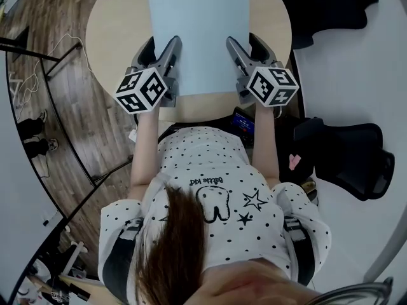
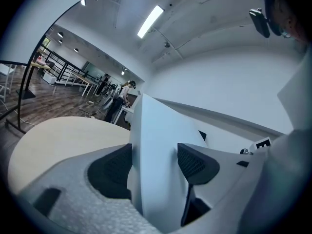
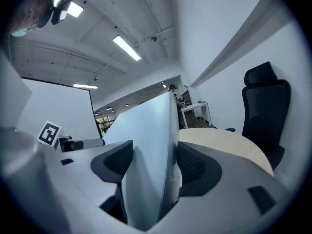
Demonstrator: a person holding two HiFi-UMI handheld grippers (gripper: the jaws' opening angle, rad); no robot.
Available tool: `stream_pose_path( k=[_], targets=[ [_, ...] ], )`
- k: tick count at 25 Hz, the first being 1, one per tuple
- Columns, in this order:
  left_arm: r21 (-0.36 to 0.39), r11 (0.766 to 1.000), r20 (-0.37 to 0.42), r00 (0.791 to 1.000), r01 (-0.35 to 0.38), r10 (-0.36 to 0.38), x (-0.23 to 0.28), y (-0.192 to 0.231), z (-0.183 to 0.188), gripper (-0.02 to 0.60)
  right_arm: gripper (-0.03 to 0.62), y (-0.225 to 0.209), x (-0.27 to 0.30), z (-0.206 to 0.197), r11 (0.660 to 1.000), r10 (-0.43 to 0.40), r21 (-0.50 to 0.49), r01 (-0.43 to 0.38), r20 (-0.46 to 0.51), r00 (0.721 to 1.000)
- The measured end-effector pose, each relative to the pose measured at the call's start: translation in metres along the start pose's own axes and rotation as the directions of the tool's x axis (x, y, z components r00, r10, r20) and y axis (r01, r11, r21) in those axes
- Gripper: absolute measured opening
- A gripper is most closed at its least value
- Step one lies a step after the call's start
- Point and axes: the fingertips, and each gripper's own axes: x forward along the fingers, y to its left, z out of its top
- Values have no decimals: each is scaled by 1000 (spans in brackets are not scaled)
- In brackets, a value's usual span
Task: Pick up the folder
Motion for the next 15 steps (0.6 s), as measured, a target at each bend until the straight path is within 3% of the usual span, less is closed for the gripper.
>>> stream_pose_path(
  k=[15],
  targets=[
    [56,997,106,993,45,-51,-10,-29,44,285,276,16,-17,50,998,7,-65,0,107,994]
  ],
)
